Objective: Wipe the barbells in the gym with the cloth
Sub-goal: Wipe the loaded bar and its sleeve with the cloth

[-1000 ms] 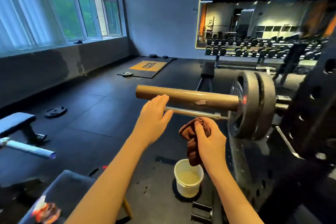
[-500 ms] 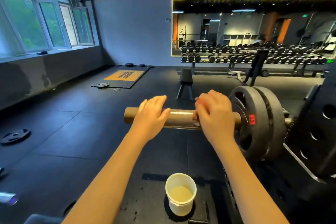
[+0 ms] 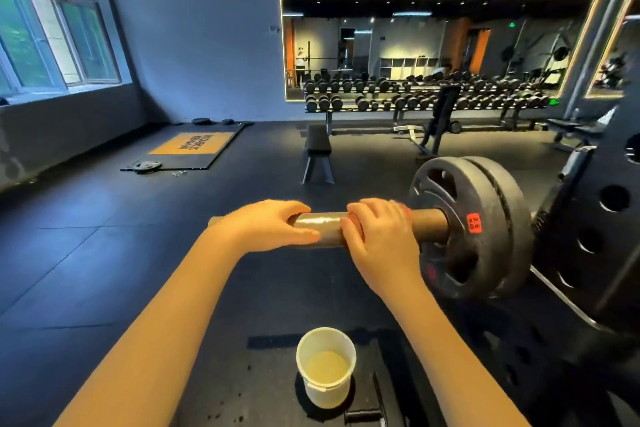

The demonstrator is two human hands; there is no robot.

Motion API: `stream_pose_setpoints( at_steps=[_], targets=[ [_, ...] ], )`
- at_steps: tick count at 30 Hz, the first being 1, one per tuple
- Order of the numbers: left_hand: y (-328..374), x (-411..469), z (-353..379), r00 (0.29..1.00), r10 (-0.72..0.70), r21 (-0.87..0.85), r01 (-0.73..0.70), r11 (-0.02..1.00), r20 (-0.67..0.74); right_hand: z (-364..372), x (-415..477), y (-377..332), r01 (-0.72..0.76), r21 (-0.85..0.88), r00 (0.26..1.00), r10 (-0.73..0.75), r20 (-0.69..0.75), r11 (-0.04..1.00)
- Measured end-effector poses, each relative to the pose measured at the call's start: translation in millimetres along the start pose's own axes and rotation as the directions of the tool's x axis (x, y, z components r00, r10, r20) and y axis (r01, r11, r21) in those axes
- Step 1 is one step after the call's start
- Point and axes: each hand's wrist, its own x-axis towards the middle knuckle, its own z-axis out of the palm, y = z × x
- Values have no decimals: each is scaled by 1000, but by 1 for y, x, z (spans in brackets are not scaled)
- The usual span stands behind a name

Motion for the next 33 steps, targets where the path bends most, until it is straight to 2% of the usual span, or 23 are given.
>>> stream_pose_setpoints(
  at_steps=[2, 4, 7, 9, 11, 13, 15, 19, 21, 25, 27, 30, 32, 33],
  targets=[
    [-6, 3, -8, 997, 4, 3, -4, 1000, 83, -14, -1, 18, 54, 8, 997, -55, 51, 998],
    [-10, 7, -9, 994, 20, 73, -28, 997, 104, -25, 1, 43, 42, -79, 999, -39, 39, 996],
    [-11, 13, -5, 997, 26, 171, -37, 985, 71, -17, 9, 45, -144, -183, 989, 137, -48, 972],
    [-12, 18, -3, 997, 30, 201, -43, 979, 68, -1, 15, 24, -239, -109, 970, 232, -76, 965],
    [-13, 20, -2, 998, 42, 227, -53, 972, 54, 5, 13, 11, -194, -9, 980, 193, -48, 981],
    [-12, 20, 1, 998, 58, 289, -54, 956, -4, -6, 6, 17, -88, 83, 996, 87, 24, 993],
    [-11, 18, 5, 995, 68, 338, -38, 940, -76, -22, 3, 36, -51, 95, 997, 45, 64, 994],
    [-11, 17, 7, 991, 68, 352, -23, 936, -115, -12, 11, 46, -203, -95, 971, 188, -149, 974],
    [-11, 17, 7, 990, 71, 348, -25, 937, -120, 0, 16, 31, -217, -74, 961, 200, -193, 973],
    [-12, 16, 9, 986, 92, 355, -36, 934, -140, -21, 8, 37, -105, 115, 990, 115, -86, 988],
    [-14, 16, 12, 981, 101, 365, -35, 930, -165, -36, 2, 44, -120, 90, 991, 125, -50, 989],
    [-15, 15, 15, 970, 120, 391, -29, 920, -211, -30, 16, 39, -214, 29, 969, 215, -118, 977],
    [-14, 13, 17, 962, 130, 406, -23, 914, -239, -15, 32, 27, -309, -47, 950, 306, -64, 950],
    [-14, 13, 18, 958, 134, 412, -18, 911, -254, -10, 35, 21, -308, -83, 951, 305, -47, 948]
  ],
)
